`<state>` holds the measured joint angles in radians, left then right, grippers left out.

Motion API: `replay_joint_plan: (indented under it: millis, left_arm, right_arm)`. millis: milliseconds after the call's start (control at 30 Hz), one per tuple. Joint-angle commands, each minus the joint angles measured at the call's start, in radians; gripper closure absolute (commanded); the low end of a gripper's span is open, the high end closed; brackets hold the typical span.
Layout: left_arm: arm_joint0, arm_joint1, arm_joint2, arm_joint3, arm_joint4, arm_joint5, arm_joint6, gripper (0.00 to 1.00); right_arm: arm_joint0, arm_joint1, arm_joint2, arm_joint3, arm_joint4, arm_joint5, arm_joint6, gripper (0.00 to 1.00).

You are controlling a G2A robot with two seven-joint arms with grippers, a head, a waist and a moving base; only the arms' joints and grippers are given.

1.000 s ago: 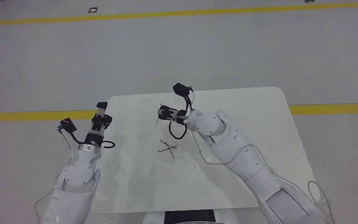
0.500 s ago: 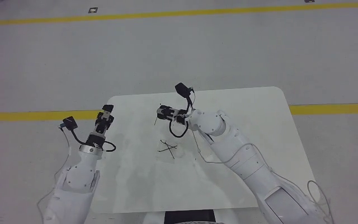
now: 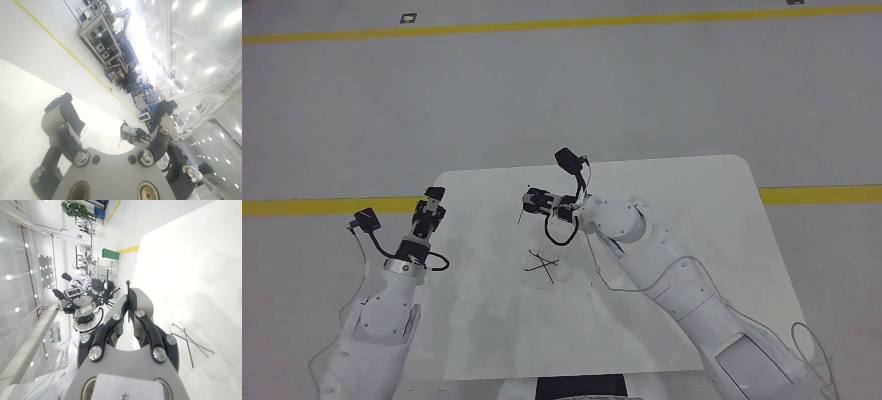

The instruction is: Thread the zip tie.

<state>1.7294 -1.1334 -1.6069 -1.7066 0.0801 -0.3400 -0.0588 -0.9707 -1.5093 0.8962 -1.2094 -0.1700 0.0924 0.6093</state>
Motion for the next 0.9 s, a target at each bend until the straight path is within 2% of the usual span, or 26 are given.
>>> replay_joint_plan:
  millis: [0, 67, 233, 333, 533, 633, 867]
  left_arm:
    - [0.000, 0.000, 0.000, 0.000, 0.000, 0.000, 0.000, 0.00]
    - [-0.004, 0.000, 0.003, -0.001, 0.018, 0.002, -0.004, 0.00]
    - [0.007, 0.008, -0.004, -0.039, 0.173, 0.000, -0.014, 0.00]
    - [0.023, 0.016, -0.004, -0.066, 0.296, 0.000, -0.001, 0.00]
    - [0.050, 0.043, 0.011, -0.095, 0.423, 0.000, 0.047, 0.00]
    - [0.058, 0.063, 0.031, -0.115, 0.442, 0.000, 0.057, 0.00]
    - [0.058, 0.063, 0.031, -0.115, 0.442, 0.000, 0.057, 0.00]
  right_arm:
    - [0.000, 0.000, 0.000, 0.000, 0.000, 0.000, 0.000, 1.00]
    - [0.000, 0.000, 0.000, 0.000, 0.000, 0.000, 0.000, 1.00]
    - [-0.005, -0.006, -0.002, -0.020, 0.031, 0.033, -0.022, 1.00]
    - [0.011, -0.015, -0.012, -0.019, 0.055, 0.061, -0.038, 1.00]
    - [0.068, -0.047, -0.051, 0.027, 0.122, 0.120, -0.099, 1.00]
    - [0.099, -0.068, -0.071, 0.060, 0.169, 0.151, -0.138, 1.00]
    - [0.106, -0.072, -0.076, 0.067, 0.173, 0.157, -0.146, 1.00]
